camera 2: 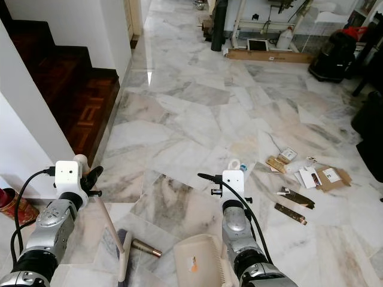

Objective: Sweep floor

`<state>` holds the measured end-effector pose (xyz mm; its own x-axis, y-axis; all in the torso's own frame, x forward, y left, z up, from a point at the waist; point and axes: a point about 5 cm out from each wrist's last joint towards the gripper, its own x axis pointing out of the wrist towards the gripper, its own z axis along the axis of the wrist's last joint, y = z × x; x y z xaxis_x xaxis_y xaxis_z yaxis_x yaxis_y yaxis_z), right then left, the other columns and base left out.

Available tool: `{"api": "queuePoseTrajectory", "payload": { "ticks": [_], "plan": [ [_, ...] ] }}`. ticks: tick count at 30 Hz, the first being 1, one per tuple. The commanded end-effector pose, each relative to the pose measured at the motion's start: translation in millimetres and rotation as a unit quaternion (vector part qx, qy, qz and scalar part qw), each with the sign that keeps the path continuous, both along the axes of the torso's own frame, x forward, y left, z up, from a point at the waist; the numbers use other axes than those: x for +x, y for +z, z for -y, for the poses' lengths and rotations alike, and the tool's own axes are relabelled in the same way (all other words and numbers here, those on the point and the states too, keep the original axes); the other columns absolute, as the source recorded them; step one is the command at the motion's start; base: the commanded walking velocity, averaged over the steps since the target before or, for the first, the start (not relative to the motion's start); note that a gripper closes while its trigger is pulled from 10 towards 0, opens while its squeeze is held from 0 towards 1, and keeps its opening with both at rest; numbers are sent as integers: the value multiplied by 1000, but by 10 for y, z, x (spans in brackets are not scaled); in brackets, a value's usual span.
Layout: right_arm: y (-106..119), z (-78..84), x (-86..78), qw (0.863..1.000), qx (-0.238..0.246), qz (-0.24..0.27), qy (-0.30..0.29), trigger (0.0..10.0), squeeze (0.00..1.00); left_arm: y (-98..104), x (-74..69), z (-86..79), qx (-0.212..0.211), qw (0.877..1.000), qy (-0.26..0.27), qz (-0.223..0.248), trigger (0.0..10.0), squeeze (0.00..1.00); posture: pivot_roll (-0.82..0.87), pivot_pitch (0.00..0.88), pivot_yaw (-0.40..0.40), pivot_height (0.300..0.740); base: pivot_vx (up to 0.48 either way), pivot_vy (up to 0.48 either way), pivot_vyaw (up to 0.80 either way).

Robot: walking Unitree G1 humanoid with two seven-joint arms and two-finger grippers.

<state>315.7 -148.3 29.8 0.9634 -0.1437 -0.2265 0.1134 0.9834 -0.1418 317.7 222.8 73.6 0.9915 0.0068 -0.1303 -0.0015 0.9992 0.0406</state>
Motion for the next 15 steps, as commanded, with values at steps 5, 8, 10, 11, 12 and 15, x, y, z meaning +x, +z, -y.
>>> {"api": "queuePoseTrajectory", "payload": {
  "ticks": [5, 8, 10, 11, 12, 15],
  "plan": [
    [178, 155, 86, 997, -21, 55, -40, 10000, 0, -54, -38, 20, -8, 1000, -8, -14, 10000, 0, 118, 88, -60, 740, 0, 0, 0],
    [151, 106, 78, 998, -18, 48, -23, 10000, 0, -54, -44, 16, -8, 1000, -8, -13, 10000, 0, 125, 88, -57, 740, 0, 0, 0],
    [124, 72, 66, 999, -7, 41, -15, 10000, 0, -54, -48, 16, -7, 1000, -9, -13, 10000, 0, 127, 87, -57, 740, 0, 0, 0],
    [124, 72, 66, 999, -7, 41, -15, 10000, 0, -54, -48, 16, -7, 1000, -9, -13, 10000, 0, 127, 87, -57, 740, 0, 0, 0],
    [100, 49, 58, 999, 3, 33, -11, 10000, 0, -51, -48, 16, -7, 1000, -9, -13, 10000, 0, 131, 87, -57, 740, 0, 0, 0],
    [1, -58, 24, 1000, 23, -7, 15, 10000, 0, -37, -39, 20, -8, 1000, -10, -10, 10000, 0, 131, 87, -57, 740, 0, 0, 0]
  ]
}}
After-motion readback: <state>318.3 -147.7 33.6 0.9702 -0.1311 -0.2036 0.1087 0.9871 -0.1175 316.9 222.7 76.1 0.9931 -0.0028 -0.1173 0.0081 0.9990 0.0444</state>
